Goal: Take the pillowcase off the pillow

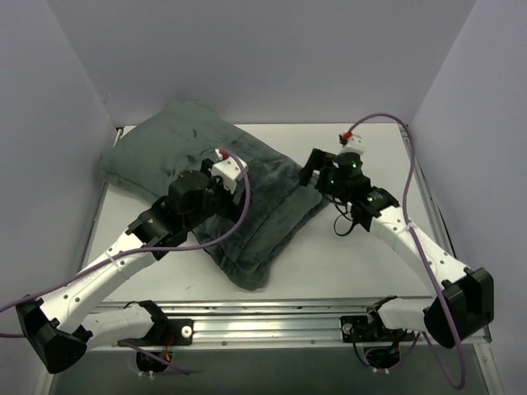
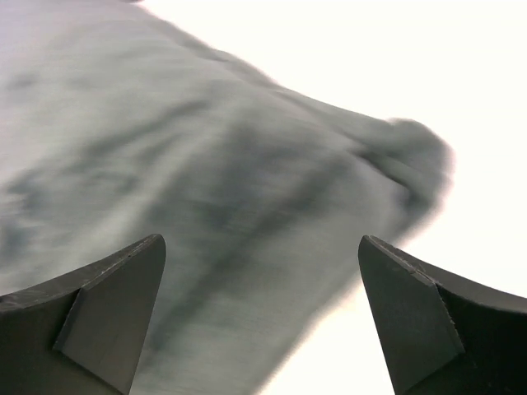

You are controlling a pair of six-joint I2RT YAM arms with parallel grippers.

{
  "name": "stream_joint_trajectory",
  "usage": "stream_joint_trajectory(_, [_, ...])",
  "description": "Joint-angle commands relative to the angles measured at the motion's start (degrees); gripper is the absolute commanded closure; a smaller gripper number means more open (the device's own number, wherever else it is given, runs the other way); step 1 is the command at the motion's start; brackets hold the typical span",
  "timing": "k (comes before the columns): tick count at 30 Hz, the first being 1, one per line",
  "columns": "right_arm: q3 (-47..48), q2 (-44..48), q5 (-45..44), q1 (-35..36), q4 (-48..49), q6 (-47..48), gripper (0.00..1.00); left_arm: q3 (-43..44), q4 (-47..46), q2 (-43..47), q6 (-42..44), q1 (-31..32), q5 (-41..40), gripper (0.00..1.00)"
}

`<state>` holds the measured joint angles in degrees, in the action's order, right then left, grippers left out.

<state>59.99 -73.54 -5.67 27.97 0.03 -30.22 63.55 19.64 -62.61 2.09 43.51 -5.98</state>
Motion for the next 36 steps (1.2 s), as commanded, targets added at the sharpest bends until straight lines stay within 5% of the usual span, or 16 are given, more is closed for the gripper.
stream_joint_trajectory(1, [-5.8,4.8,0.0,-4.7,-2.6,-3.5,0.01,-0.4,-4.2,-3.4,5.9,6.0,-3.3,0.06])
stream_joint_trajectory(10, [-13.0,8.3,9.2,-11.4,0.9,-4.6,0.02,3.9,-8.2,-15.1,13.4,16.0,-12.9,0.06])
stream_joint_trajectory(20, [-16.0,6.0,15.2,-11.5,7.3,-5.2,0.05,2.7,-18.7,-21.9,18.2,16.0,-33.2,0.06])
stream_joint_trajectory(36, [-17.3,3.7,19.7,-10.2,12.0,-4.9,0.07,6.5,-22.8,-22.9,20.8,13.6,-35.2,0.06])
